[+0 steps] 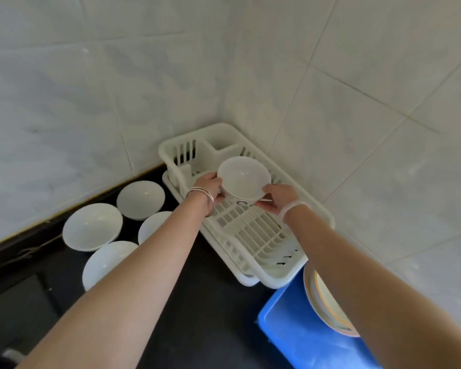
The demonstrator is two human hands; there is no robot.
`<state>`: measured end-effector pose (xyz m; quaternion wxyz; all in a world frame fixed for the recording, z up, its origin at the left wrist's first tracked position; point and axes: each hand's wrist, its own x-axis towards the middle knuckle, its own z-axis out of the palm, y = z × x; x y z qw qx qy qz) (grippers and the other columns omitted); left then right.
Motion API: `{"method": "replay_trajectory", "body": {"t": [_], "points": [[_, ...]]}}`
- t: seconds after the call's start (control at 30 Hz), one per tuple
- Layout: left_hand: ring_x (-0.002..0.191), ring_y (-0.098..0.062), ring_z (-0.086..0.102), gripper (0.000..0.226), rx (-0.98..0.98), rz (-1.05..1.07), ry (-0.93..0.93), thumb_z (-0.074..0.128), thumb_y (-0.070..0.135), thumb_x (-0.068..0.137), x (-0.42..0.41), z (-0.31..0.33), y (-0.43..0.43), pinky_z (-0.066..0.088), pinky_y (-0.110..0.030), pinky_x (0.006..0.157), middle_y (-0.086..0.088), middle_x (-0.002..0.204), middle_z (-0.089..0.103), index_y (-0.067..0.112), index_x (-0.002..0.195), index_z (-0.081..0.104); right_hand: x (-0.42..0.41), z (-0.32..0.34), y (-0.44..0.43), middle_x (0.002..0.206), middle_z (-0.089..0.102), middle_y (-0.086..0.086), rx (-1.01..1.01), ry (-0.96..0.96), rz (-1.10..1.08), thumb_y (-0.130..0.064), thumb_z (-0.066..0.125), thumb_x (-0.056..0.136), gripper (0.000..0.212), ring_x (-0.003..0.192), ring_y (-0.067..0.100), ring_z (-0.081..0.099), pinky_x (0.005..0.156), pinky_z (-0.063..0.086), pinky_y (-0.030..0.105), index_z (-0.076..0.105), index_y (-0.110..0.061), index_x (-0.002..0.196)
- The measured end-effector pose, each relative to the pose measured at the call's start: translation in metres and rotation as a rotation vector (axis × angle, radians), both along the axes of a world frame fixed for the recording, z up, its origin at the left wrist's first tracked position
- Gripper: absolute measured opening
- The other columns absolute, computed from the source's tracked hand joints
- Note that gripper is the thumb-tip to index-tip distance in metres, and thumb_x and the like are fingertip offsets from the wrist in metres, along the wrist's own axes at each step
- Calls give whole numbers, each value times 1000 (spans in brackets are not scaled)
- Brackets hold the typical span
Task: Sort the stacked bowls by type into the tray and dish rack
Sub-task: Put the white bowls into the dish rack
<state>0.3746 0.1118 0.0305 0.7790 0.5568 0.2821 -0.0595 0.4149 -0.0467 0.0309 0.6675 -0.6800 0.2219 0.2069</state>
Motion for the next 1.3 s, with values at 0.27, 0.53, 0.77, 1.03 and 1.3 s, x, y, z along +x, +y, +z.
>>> {"method": "replay_trajectory", "body": {"t": [0.27, 0.53, 0.77, 1.03, 1.3], "points": [[105, -32, 51, 38, 2, 5, 104, 35, 4, 96, 52, -40, 0, 48, -37, 77, -14, 121, 47, 10, 132, 44, 46, -38, 12, 101, 59, 16, -27, 63, -16, -8, 50, 93, 29, 64, 23, 61, 47, 51, 32, 51, 0, 121], [75, -25, 54, 41, 109, 24, 94, 33, 3, 95, 73, -62, 10, 47, -32, 60, -9, 108, 46, 11, 133, 45, 67, -65, 23, 123, 54, 15, -4, 45, -20, -10, 49, 94, 35, 71, 21, 59, 71, 55, 37, 49, -3, 128], [90, -29, 51, 41, 116, 44, 87, 32, 2, 94, 76, -69, 10, 49, -35, 65, -15, 122, 50, 10, 132, 47, 63, -67, 26, 104, 51, 7, 67, 83, -75, -19, 53, 94, 28, 73, 22, 57, 53, 55, 33, 48, -8, 119], [65, -21, 50, 39, 173, 41, 84, 36, 5, 88, 73, -64, 11, 50, -44, 87, -4, 76, 55, 11, 120, 58, 52, -58, 31, 93, 54, 3, 45, 105, -111, -28, 49, 95, 36, 81, 26, 60, 70, 54, 36, 46, -11, 127], [105, -35, 58, 33, 308, 35, 94, 37, 10, 90, 45, -38, 15, 44, -43, 97, -30, 119, 58, -5, 112, 57, 21, -17, 27, 113, 55, 3, 40, 57, -107, -23, 45, 96, 16, 89, 21, 57, 69, 53, 30, 50, -18, 110]]}}
